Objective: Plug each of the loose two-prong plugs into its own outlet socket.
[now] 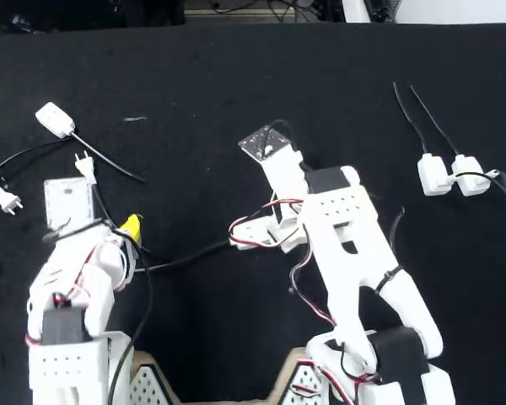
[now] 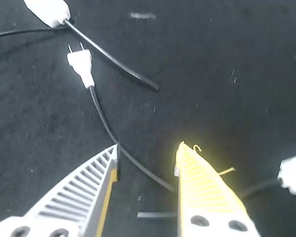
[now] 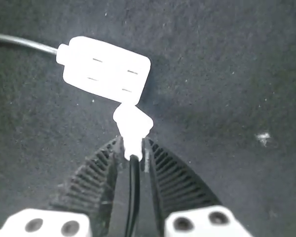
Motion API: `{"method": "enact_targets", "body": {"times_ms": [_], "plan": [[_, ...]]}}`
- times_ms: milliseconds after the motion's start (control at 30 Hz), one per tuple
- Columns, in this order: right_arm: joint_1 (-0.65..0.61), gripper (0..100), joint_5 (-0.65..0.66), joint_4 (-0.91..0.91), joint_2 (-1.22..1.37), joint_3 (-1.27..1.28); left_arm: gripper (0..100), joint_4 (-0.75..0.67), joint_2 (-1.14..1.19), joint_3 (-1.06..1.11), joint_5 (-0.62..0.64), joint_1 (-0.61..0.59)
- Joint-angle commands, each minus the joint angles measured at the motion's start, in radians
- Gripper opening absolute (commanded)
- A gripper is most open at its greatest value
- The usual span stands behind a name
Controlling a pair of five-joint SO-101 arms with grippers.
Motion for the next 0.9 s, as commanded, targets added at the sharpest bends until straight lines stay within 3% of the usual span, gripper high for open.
{"method": "enact_targets", "body": {"times_ms": [0, 200, 433, 667, 867], "plan": [[0.017, 1.1, -0.025, -0.038, -0.010, -0.004, 20, -0.002, 0.270, -0.160, -0.078, 0.025], [0.015, 1.1, -0.029, -0.041, -0.010, -0.004, 20, -0.040, 0.649, -0.315, -0.126, 0.148], [0.018, 1.1, -0.029, -0.083, -0.010, -0.004, 20, -0.180, 0.974, -0.335, -0.146, 0.182], [0.015, 1.1, -0.029, -0.163, -0.001, -0.004, 20, -0.190, 0.980, -0.268, -0.120, 0.305], [0.012, 1.1, -0.029, -0.164, -0.005, -0.004, 20, -0.304, 0.985, -0.199, -0.118, 0.332]]}}
